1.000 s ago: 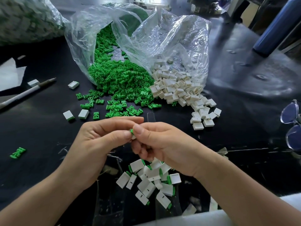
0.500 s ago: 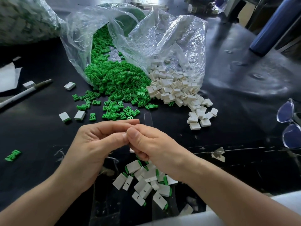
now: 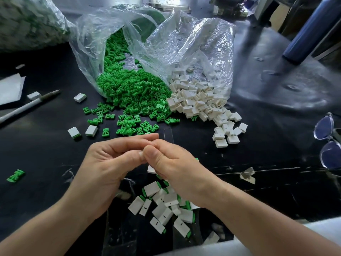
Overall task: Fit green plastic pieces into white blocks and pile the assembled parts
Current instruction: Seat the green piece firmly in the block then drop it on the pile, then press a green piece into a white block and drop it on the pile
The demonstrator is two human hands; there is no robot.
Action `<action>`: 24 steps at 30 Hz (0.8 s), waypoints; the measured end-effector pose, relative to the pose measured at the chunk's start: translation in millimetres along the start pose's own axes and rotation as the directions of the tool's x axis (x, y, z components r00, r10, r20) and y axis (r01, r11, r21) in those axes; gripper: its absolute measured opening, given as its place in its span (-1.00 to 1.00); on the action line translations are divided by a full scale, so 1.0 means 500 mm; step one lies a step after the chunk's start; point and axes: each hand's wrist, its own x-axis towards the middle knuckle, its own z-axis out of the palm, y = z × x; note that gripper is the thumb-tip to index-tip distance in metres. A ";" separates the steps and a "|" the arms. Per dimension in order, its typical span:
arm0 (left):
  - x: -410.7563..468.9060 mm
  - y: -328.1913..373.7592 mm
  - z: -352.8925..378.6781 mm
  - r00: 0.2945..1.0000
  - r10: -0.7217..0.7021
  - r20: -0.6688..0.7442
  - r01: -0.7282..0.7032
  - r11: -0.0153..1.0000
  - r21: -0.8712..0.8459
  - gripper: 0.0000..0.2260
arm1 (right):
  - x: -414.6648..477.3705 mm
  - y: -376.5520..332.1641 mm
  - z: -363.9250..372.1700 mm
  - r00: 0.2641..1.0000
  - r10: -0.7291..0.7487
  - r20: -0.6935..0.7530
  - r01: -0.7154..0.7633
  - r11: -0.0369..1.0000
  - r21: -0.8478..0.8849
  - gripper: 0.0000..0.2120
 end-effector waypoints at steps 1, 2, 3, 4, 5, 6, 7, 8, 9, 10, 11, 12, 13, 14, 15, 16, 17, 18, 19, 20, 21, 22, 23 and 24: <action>0.000 0.000 0.000 1.000 -0.002 -0.005 0.002 1.000 -0.004 -0.77 | 0.000 -0.001 0.000 1.000 -0.004 -0.001 0.004 1.000 -0.002 -0.67; 0.000 -0.001 -0.001 1.000 -0.002 -0.005 0.002 1.000 -0.004 -0.78 | -0.001 -0.004 0.001 1.000 -0.006 0.001 0.006 1.000 0.000 -0.67; 0.000 -0.001 -0.001 1.000 0.000 -0.003 0.000 1.000 0.000 -0.77 | -0.001 -0.007 0.001 1.000 -0.009 0.003 0.009 1.000 0.003 -0.68; 0.000 -0.001 -0.001 1.000 0.004 0.000 -0.004 1.000 0.005 -0.76 | -0.002 -0.007 0.002 1.000 -0.014 0.007 0.014 1.000 0.003 -0.67; 0.000 -0.001 -0.002 1.000 0.007 0.002 -0.007 1.000 0.007 -0.75 | -0.002 -0.006 0.003 1.000 -0.020 0.006 0.020 1.000 -0.001 -0.67; 0.000 -0.001 -0.002 1.000 0.008 0.002 -0.008 1.000 0.003 -0.77 | -0.002 -0.005 0.004 1.000 -0.019 0.002 0.019 1.000 -0.009 -0.67; 0.000 -0.002 -0.002 1.000 0.007 0.002 -0.007 1.000 -0.003 -0.78 | -0.002 -0.004 0.004 1.000 -0.012 -0.006 0.012 1.000 -0.015 -0.68; 0.000 -0.002 -0.002 1.000 0.007 0.001 -0.007 1.000 -0.010 -0.79 | -0.002 -0.002 0.004 1.000 -0.005 -0.012 0.005 1.000 -0.021 -0.68; 0.000 -0.002 -0.002 1.000 0.005 0.002 -0.005 1.000 -0.016 -0.79 | -0.001 0.001 0.003 1.000 -0.004 -0.015 0.004 1.000 -0.026 -0.68; 0.000 -0.001 -0.002 1.000 0.002 0.007 -0.002 1.000 -0.020 -0.77 | -0.001 0.002 0.002 1.000 -0.005 -0.011 0.004 1.000 -0.026 -0.68; -0.001 0.000 -0.001 1.000 0.001 0.013 -0.001 1.000 -0.021 -0.72 | -0.001 0.003 0.001 1.000 -0.002 -0.005 0.002 1.000 -0.016 -0.68; 0.000 0.001 0.000 1.000 0.001 0.019 0.000 1.000 -0.023 -0.65 | 0.000 0.004 0.000 1.000 0.002 0.004 -0.002 1.000 -0.008 -0.68; 0.000 0.001 0.000 1.000 -0.001 0.020 0.002 0.999 -0.034 -0.60 | 0.001 0.006 0.000 1.000 0.004 0.010 -0.004 1.000 -0.002 -0.68; 0.000 0.002 0.001 1.000 -0.001 0.020 0.002 0.999 -0.048 -0.58 | 0.001 0.006 0.000 1.000 0.004 0.016 -0.004 1.000 0.008 -0.69; 0.000 0.004 0.001 1.000 0.000 0.022 0.001 0.998 -0.059 -0.59 | 0.001 0.005 -0.001 1.000 -0.003 0.022 0.002 1.000 0.021 -0.71; 0.001 0.005 0.000 1.000 0.002 0.026 -0.001 0.998 -0.065 -0.59 | 0.001 0.003 -0.001 0.999 -0.015 0.029 0.014 0.999 0.036 -0.73; 0.001 0.007 0.000 0.999 0.002 0.032 0.001 0.998 -0.070 -0.60 | 0.002 0.002 -0.001 0.999 -0.027 0.030 0.026 0.998 0.051 -0.72; 0.001 0.008 0.000 0.999 0.000 0.041 0.002 0.998 -0.069 -0.61 | 0.002 0.001 -0.002 0.999 -0.038 0.029 0.036 0.997 0.073 -0.70; 0.001 0.009 0.000 0.999 -0.002 0.052 0.005 0.998 -0.066 -0.62 | 0.002 0.001 -0.003 0.999 -0.043 0.028 0.041 0.995 0.086 -0.64; 0.001 0.009 0.000 0.998 -0.006 0.058 0.010 0.998 -0.058 -0.62 | 0.003 0.001 -0.005 0.999 -0.044 0.030 0.041 0.996 0.079 -0.54; 0.002 0.009 0.001 0.998 -0.015 0.057 0.018 0.999 -0.048 -0.61 | 0.004 0.002 -0.007 0.998 -0.042 0.036 0.040 0.998 0.047 -0.41; 0.002 0.008 0.000 0.999 -0.022 0.050 0.024 0.999 -0.038 -0.59 | 0.005 0.003 -0.011 0.999 -0.034 0.039 0.034 0.999 0.012 -0.33; 0.003 0.007 -0.001 0.999 -0.031 0.035 0.032 0.999 -0.029 -0.58 | 0.004 0.002 -0.016 0.999 -0.031 0.026 0.032 0.999 -0.024 -0.32; 0.003 0.005 -0.003 0.999 -0.037 0.019 0.037 0.999 -0.013 -0.57 | 0.003 -0.002 -0.023 0.999 -0.032 0.004 0.032 0.998 -0.057 -0.34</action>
